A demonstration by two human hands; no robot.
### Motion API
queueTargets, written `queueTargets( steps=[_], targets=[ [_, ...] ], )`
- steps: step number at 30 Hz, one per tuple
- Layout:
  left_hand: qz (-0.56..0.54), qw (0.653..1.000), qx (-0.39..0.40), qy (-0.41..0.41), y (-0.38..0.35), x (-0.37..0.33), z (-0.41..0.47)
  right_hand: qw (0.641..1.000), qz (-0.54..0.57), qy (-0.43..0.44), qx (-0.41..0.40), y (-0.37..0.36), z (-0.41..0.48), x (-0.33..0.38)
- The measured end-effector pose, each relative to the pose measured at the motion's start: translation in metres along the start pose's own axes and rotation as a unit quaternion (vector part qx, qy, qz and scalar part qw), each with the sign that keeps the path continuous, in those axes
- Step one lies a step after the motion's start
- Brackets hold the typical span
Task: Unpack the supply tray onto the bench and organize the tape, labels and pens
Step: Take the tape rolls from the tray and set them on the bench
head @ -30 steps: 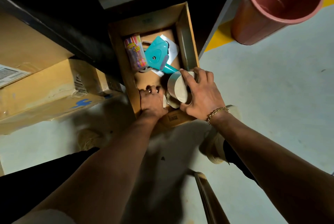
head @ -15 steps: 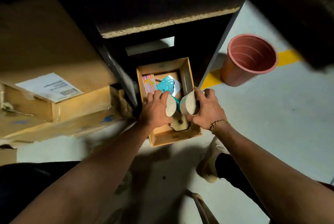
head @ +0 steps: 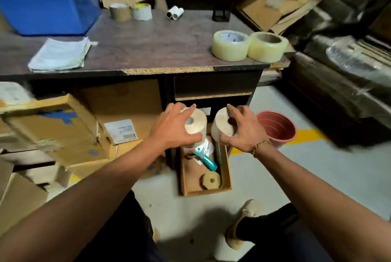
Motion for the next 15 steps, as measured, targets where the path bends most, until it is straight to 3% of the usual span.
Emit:
queueTargets(
  steps=[8, 15],
  targets=[
    [0.005, 0.993, -0.118, -0.028, 0.157, 0.022, 0.012, 0.989, 0.070, 0.078, -0.107, 0.109, 0.044, 0.089],
    [-0.025, 0.991, -0.123, 0.044, 0.207, 0.054, 0.074, 0.989, 0.070, 0.091, -0.091, 0.149, 0.124, 0.133]
  ],
)
Point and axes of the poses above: each hand's wrist, its own z-axis towards the middle knuckle, its own y-axis out of the back of the hand, x = y × z, the point moved 6 cm from there along z, towards the middle knuckle, and after that the axes turned 6 degrees about z, right-handed, at the moved point
